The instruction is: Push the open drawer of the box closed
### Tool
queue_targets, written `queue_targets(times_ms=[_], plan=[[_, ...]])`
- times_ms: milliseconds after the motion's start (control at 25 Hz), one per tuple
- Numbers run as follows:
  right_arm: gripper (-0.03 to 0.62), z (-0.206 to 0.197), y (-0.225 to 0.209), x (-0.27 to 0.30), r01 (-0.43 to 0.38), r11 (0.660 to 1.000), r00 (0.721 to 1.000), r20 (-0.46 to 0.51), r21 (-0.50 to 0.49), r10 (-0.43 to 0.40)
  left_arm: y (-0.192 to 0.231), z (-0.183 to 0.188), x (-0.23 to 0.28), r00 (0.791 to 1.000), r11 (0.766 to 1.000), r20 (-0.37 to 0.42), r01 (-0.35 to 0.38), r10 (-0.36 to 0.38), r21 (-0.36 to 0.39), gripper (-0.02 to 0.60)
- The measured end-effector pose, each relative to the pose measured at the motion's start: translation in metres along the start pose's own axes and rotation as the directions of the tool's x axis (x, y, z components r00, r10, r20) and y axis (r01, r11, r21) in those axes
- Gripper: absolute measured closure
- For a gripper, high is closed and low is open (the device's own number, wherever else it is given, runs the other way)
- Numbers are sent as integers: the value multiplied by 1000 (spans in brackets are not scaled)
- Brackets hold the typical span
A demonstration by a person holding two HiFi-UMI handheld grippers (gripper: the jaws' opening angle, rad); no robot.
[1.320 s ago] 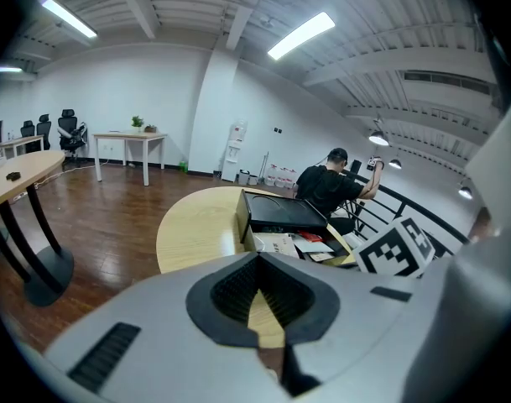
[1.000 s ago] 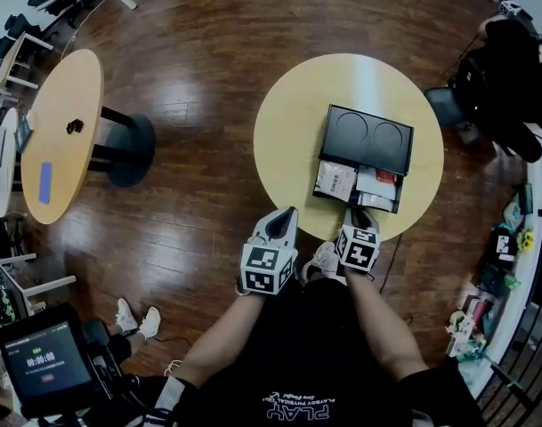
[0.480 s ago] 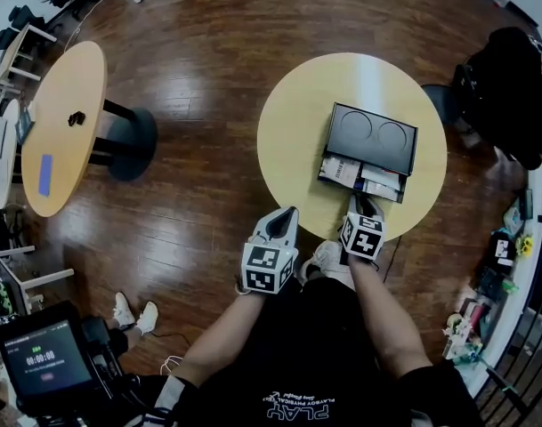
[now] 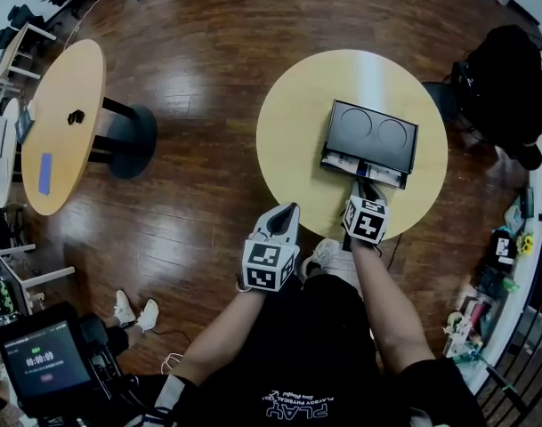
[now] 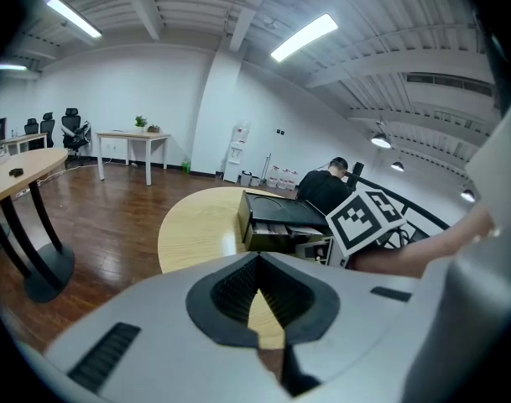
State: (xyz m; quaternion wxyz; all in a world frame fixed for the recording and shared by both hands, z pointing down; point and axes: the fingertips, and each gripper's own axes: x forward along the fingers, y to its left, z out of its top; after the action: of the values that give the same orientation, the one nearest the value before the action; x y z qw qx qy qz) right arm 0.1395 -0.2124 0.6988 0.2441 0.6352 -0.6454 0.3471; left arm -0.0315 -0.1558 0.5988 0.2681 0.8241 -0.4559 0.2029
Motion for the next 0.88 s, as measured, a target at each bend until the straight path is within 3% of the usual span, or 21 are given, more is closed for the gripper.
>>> queue_targets(times_ms=[880], plan=[[516, 33, -12, 26, 15, 1000, 1000, 4, -5, -15, 10, 0, 1, 1000, 1000, -5, -31, 31, -6, 584]])
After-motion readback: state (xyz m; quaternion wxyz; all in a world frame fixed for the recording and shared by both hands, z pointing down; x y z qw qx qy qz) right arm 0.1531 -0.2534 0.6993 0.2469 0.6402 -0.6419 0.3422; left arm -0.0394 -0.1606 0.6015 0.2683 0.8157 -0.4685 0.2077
